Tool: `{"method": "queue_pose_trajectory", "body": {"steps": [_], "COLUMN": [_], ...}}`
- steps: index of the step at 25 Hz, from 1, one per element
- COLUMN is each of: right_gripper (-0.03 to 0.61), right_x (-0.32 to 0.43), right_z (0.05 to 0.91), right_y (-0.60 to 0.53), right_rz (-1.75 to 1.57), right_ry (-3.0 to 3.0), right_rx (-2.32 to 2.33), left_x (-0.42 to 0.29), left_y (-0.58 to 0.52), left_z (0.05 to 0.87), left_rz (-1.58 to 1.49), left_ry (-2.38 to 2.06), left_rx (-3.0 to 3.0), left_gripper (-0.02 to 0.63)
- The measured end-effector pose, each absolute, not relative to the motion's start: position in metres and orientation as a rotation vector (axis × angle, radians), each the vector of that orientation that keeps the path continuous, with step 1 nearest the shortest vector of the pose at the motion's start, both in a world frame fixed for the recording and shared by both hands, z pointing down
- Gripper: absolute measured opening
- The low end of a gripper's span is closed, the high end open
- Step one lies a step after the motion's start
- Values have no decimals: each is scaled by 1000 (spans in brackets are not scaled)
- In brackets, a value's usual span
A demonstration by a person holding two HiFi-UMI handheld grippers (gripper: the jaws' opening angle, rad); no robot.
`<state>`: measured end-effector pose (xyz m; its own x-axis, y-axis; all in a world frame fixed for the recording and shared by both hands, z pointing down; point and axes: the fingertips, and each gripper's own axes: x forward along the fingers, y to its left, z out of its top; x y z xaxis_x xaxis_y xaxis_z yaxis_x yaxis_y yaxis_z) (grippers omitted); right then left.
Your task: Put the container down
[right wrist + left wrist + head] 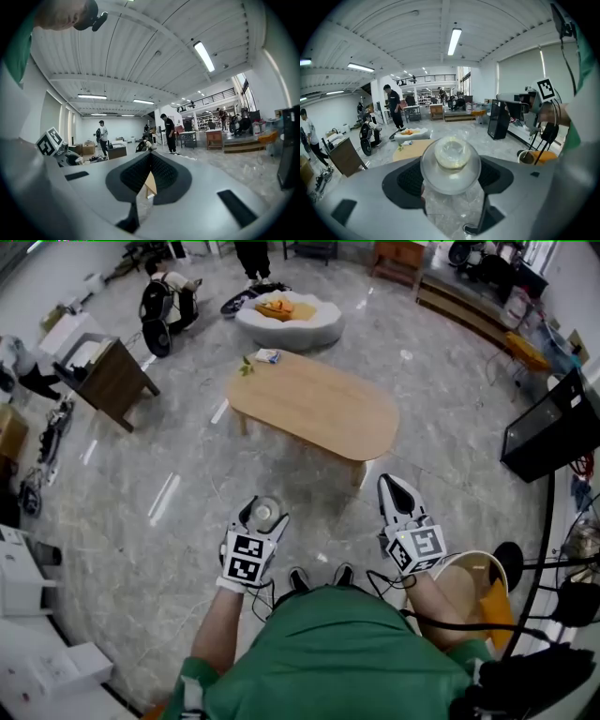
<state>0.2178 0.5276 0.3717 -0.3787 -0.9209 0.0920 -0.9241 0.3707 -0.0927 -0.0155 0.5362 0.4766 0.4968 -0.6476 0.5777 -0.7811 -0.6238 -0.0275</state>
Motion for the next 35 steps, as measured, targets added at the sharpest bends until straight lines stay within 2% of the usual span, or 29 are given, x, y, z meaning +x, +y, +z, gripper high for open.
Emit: {"method": "queue_pose_trajectory", "body": {"steps": [18, 35], "right_gripper": [23, 22], "right_x": [148, 142], "right_z": [386, 393], "right_y": [523, 383], "right_rz": [200, 273], "right_ry": [-2519, -2748], "right_rx": [1766, 1522], "left_x": [-86, -68], "left_y": [523, 426], "left_z": [495, 481], "left_rz": [786, 809], "left_ry": [-1184, -1391], "left_rx": [2521, 2399], "left_gripper": [342, 342]}}
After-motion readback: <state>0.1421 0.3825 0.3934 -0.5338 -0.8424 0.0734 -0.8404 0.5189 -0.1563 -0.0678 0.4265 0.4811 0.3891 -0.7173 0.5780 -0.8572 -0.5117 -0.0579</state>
